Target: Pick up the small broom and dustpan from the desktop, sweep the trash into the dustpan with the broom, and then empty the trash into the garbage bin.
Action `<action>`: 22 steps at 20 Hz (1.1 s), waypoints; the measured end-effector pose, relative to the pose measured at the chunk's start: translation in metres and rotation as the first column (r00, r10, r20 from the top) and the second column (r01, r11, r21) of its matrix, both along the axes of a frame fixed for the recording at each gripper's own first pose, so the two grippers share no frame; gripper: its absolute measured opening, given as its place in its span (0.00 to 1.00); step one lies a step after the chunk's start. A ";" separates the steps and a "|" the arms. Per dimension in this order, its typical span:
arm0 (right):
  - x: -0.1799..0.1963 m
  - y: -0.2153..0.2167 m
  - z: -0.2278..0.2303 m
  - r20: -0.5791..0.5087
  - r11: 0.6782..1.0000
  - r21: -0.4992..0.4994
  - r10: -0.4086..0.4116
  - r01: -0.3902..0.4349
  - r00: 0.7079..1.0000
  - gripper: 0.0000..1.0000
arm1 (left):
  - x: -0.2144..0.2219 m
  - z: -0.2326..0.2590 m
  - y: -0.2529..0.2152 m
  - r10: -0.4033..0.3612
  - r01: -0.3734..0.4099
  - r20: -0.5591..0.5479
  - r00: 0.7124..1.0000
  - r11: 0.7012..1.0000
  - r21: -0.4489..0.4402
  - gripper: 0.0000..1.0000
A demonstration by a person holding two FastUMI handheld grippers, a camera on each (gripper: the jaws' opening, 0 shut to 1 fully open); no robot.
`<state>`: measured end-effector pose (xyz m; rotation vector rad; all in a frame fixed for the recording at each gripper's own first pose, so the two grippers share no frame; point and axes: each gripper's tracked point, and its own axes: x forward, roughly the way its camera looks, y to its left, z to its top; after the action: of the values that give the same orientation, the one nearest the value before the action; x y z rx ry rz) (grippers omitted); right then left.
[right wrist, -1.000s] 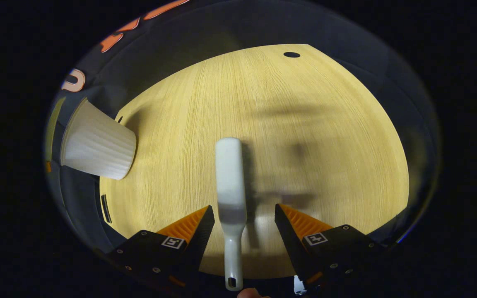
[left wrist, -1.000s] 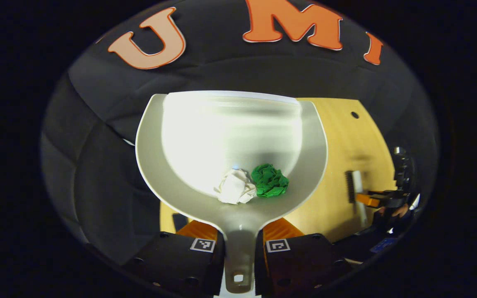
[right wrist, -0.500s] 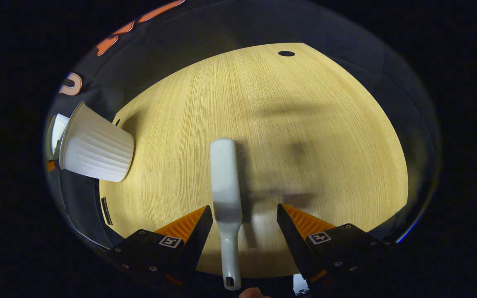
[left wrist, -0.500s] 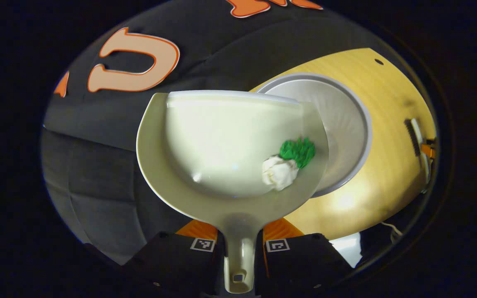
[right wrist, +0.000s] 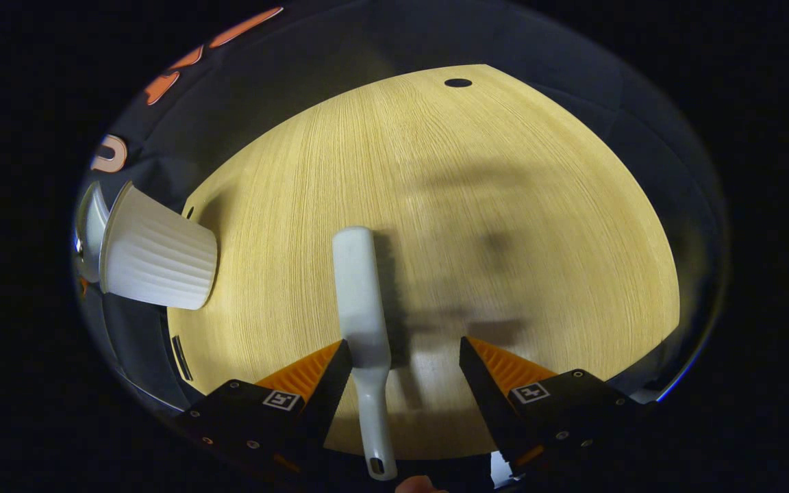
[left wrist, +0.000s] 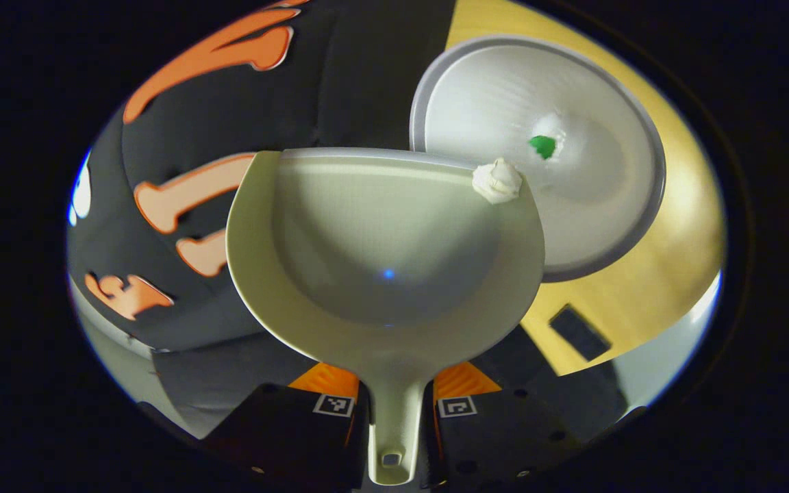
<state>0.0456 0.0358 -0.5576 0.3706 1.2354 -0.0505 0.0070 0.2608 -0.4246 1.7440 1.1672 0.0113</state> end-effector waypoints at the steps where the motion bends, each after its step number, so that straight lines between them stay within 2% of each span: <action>1: 0.000 0.002 0.000 -0.005 1.000 0.004 0.008 -0.008 1.000 0.95 | 0.002 0.001 0.001 -0.034 0.034 0.006 0.999 0.999 0.032 0.30; 5: -0.002 0.011 -0.002 -0.016 0.999 0.010 0.033 -0.033 0.999 0.96 | -0.015 -0.002 -0.009 -0.124 0.122 0.028 0.992 0.990 0.074 0.30; 6: -0.002 0.013 -0.003 -0.019 0.999 0.012 0.038 -0.038 0.999 0.96 | -0.023 -0.005 -0.008 -0.107 0.105 0.036 0.994 0.993 0.050 0.30; 7: -0.002 0.014 -0.002 -0.016 0.999 0.015 0.041 -0.041 0.999 0.96 | -0.031 -0.008 -0.007 -0.069 0.070 0.045 0.997 0.997 -0.012 0.30; 9: 0.000 0.015 -0.001 -0.014 0.999 0.015 0.046 -0.045 0.999 0.96 | -0.055 -0.020 -0.005 0.067 -0.057 0.063 0.996 0.987 -0.148 0.30; 11: 0.000 0.015 0.001 -0.015 0.998 0.011 0.057 -0.057 0.998 0.96 | -0.068 -0.029 -0.017 0.193 -0.163 0.074 0.978 0.940 -0.300 0.29; 13: 0.001 0.016 0.003 -0.009 0.998 0.008 0.064 -0.064 0.998 0.96 | -0.084 -0.040 -0.034 0.320 -0.257 0.057 0.946 0.845 -0.469 0.29; 15: 0.002 0.017 0.005 -0.001 0.996 -0.004 0.085 -0.085 0.996 0.96 | -0.092 -0.053 -0.063 0.414 -0.315 0.016 0.910 0.717 -0.622 0.29; 16: 0.003 0.017 0.007 0.003 0.996 -0.007 0.092 -0.092 0.996 0.96 | -0.097 -0.063 -0.083 0.456 -0.350 -0.031 0.889 0.635 -0.689 0.30; 18: 0.005 0.020 0.011 0.009 0.994 -0.008 0.105 -0.105 0.994 0.96 | -0.105 -0.074 -0.124 0.506 -0.412 -0.152 0.849 0.452 -0.791 0.30; 21: 0.007 0.020 0.014 0.020 0.994 -0.013 0.113 -0.112 0.993 0.96 | -0.124 -0.088 -0.215 0.500 -0.485 -0.342 0.796 0.187 -0.854 0.30; 22: 0.008 0.019 0.014 0.020 0.994 -0.018 0.110 -0.110 0.994 0.96 | -0.134 -0.094 -0.245 0.482 -0.504 -0.394 0.782 0.119 -0.856 0.30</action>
<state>0.0531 0.0543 -0.5437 0.2872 1.2326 0.0376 -0.1270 0.0159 -0.5183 0.2005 1.3078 -0.2525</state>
